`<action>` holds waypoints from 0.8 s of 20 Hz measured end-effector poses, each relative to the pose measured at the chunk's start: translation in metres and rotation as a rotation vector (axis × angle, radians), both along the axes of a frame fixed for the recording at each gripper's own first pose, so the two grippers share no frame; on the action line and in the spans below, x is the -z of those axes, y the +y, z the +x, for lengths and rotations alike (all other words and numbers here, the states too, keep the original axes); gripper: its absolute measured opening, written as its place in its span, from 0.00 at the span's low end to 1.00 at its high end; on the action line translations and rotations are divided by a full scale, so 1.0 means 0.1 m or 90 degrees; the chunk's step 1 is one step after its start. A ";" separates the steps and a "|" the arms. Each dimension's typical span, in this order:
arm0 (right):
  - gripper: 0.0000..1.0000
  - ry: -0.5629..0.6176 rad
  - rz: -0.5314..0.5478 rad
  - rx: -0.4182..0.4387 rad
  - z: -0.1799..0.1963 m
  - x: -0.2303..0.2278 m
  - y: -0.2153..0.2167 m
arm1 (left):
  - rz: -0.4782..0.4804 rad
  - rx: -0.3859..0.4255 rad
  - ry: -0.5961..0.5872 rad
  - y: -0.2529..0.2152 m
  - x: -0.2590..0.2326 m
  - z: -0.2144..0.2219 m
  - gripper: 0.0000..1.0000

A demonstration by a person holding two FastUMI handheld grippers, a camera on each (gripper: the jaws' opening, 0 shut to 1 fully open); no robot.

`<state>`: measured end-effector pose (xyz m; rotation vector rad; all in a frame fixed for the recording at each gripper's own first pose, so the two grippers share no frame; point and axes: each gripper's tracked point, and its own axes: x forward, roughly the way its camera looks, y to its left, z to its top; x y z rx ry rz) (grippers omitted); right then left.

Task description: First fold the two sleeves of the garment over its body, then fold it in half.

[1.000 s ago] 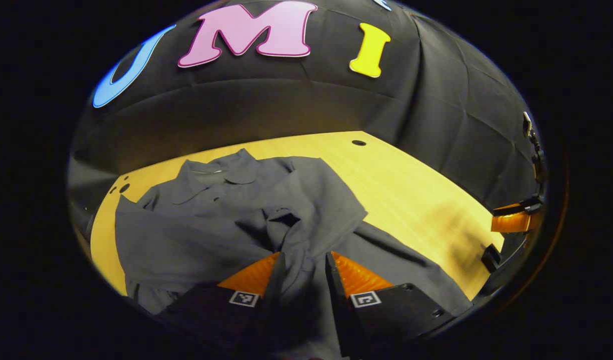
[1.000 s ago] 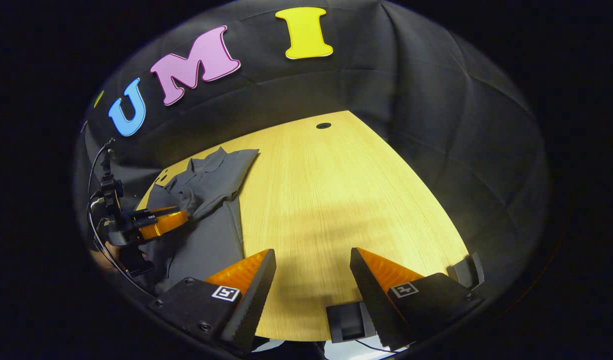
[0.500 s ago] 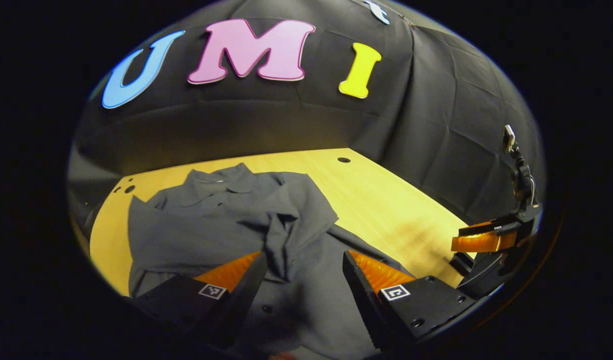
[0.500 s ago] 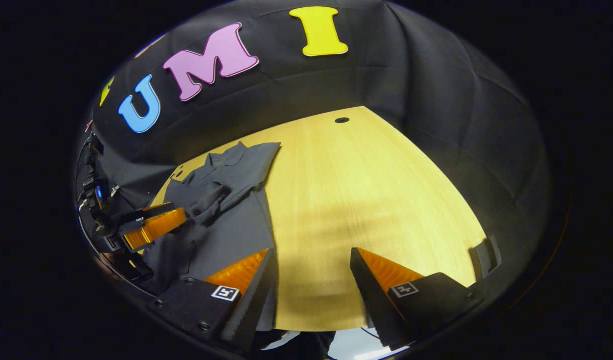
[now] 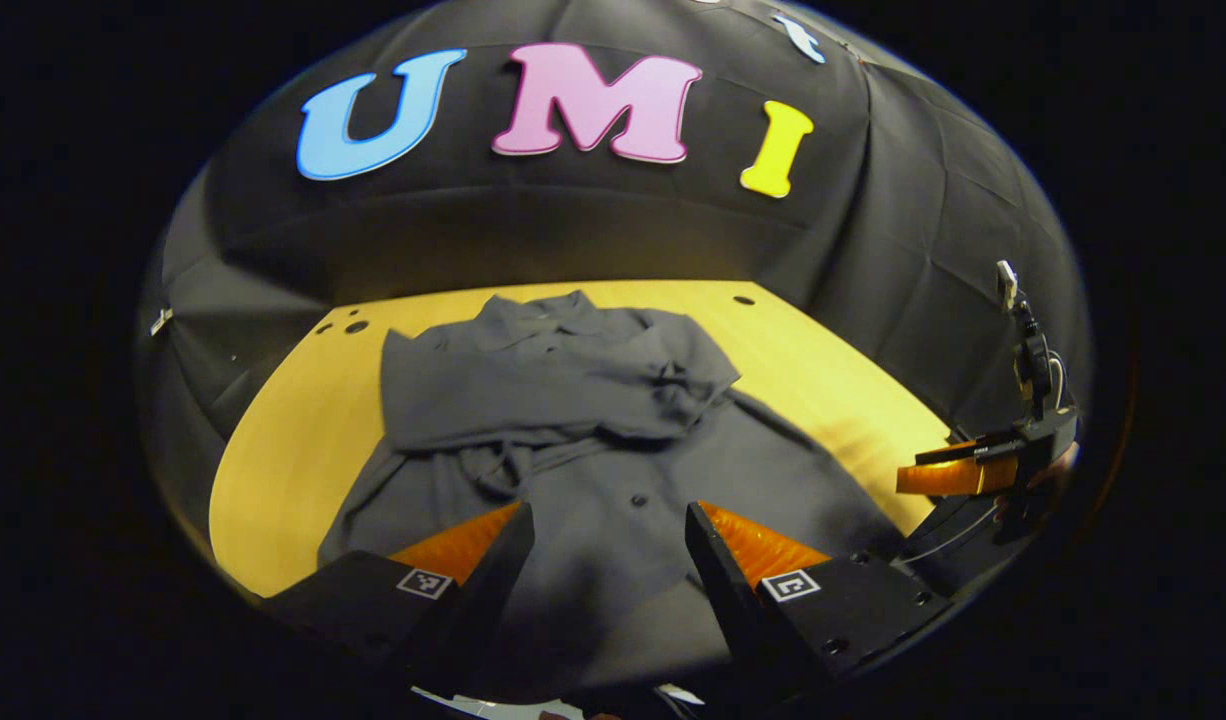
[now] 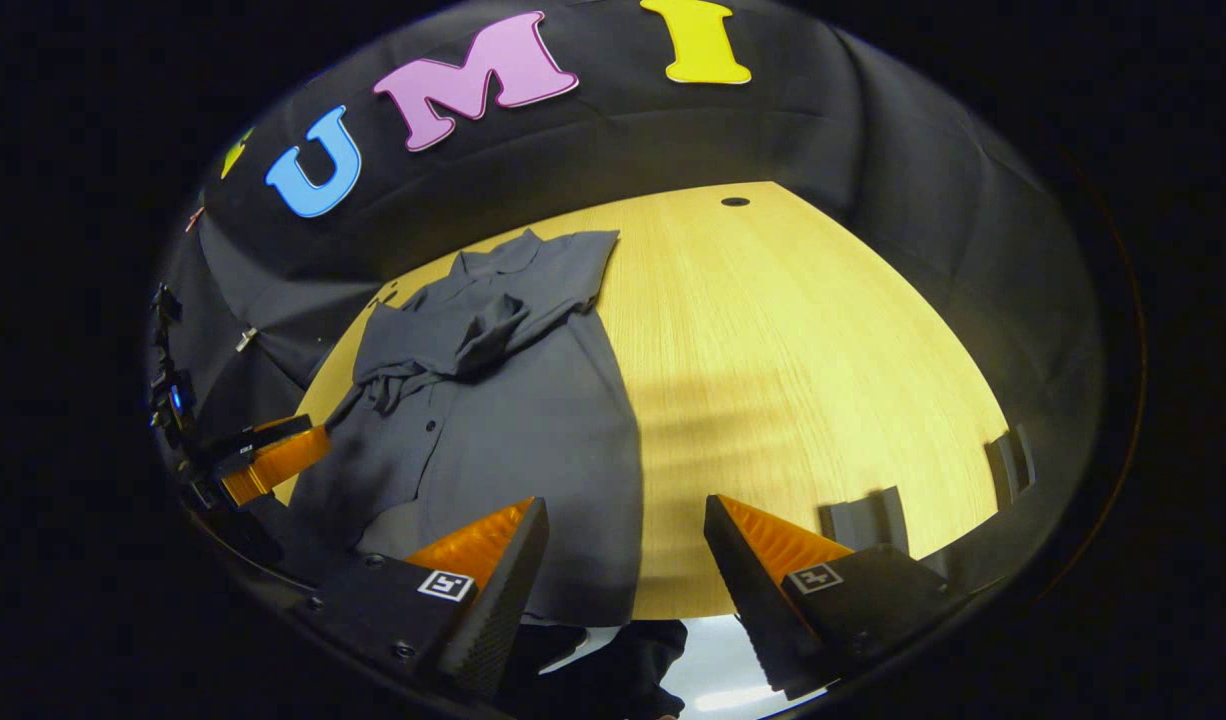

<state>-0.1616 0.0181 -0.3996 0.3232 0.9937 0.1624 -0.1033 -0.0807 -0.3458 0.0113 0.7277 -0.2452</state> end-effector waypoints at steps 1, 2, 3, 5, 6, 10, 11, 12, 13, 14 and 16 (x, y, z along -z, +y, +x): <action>0.97 0.008 -0.004 0.003 -0.02 0.03 0.03 | 0.013 -0.014 0.007 0.18 0.05 -0.05 0.96; 0.98 0.017 -0.008 0.006 -0.04 0.07 0.06 | 0.024 -0.030 0.012 0.36 0.08 -0.10 0.96; 0.97 0.025 -0.011 0.007 -0.06 0.10 0.08 | 0.034 -0.045 0.020 0.53 0.12 -0.15 0.96; 0.98 0.038 -0.019 0.009 -0.09 0.15 0.13 | 0.057 -0.078 0.034 0.89 0.18 -0.25 0.96; 0.97 0.042 -0.022 0.010 -0.11 0.16 0.15 | 0.067 -0.090 0.043 1.06 0.22 -0.31 0.96; 0.98 0.061 -0.039 0.002 -0.19 0.24 0.21 | 0.114 -0.130 0.084 1.64 0.44 -0.54 0.96; 0.98 0.064 -0.040 0.004 -0.20 0.25 0.22 | 0.117 -0.135 0.096 1.73 0.49 -0.60 0.96; 0.97 0.068 -0.041 0.006 -0.22 0.27 0.23 | 0.114 -0.137 0.110 1.77 0.53 -0.65 0.96; 0.97 0.071 -0.044 0.007 -0.23 0.27 0.24 | 0.112 -0.138 0.119 1.80 0.59 -0.68 0.96; 0.97 0.074 -0.046 0.006 -0.25 0.29 0.26 | 0.112 -0.136 0.127 1.83 0.62 -0.71 0.96; 0.97 0.079 -0.049 0.004 -0.29 0.32 0.29 | 0.112 -0.144 0.142 1.91 0.69 -0.74 0.96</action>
